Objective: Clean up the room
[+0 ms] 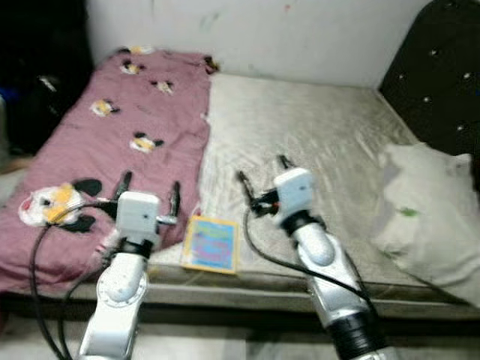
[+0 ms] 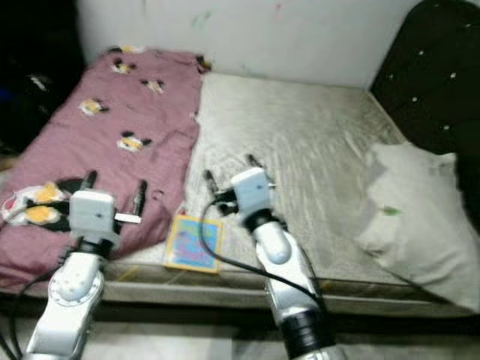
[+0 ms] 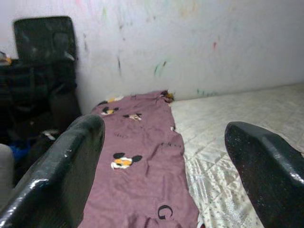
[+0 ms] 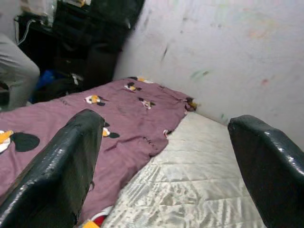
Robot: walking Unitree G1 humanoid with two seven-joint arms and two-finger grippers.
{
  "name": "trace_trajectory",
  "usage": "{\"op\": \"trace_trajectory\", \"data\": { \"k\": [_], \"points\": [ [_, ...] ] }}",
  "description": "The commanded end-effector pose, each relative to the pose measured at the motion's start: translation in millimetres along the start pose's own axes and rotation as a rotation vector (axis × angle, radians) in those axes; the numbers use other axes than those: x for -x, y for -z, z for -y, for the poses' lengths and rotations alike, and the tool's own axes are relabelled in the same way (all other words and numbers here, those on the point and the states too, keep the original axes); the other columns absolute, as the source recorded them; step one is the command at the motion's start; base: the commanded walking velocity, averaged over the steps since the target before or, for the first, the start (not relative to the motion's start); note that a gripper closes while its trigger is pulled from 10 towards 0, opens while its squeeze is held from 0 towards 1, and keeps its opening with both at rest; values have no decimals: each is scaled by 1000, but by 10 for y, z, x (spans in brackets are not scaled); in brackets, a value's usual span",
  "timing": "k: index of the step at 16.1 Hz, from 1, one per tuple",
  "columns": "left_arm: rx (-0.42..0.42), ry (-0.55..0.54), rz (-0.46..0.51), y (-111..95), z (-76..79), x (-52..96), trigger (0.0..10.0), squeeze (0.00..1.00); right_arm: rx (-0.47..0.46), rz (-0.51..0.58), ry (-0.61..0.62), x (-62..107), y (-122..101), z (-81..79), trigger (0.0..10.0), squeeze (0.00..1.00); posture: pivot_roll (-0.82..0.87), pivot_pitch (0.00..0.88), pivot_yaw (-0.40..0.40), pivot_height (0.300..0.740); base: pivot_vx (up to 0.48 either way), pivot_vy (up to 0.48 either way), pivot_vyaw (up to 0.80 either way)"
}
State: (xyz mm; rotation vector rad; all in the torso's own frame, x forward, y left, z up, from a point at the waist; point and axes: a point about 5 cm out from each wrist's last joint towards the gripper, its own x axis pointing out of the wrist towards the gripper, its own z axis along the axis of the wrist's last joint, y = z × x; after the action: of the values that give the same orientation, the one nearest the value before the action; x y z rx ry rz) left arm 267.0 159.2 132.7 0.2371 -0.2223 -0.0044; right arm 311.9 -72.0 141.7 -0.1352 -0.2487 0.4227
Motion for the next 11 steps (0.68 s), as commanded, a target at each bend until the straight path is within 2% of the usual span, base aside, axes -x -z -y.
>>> {"op": "trace_trajectory", "data": {
  "k": [1,3,6,11],
  "points": [
    [8,6,10,-25,54,-18,10000,0,15,-4,16,13,7,93,10000,0,-15,33,-82,740,0,-244,0],
    [41,2,17,-27,73,-20,10000,0,20,-3,15,11,9,108,10000,0,-16,30,-83,740,0,0,0],
    [25,37,51,-61,78,-25,10000,0,21,-1,9,6,7,97,10000,0,-15,23,-87,740,0,0,0],
    [41,47,55,-62,90,-16,10000,0,23,2,2,-5,3,103,10000,0,-14,19,-90,740,292,0,0]
  ]
}}
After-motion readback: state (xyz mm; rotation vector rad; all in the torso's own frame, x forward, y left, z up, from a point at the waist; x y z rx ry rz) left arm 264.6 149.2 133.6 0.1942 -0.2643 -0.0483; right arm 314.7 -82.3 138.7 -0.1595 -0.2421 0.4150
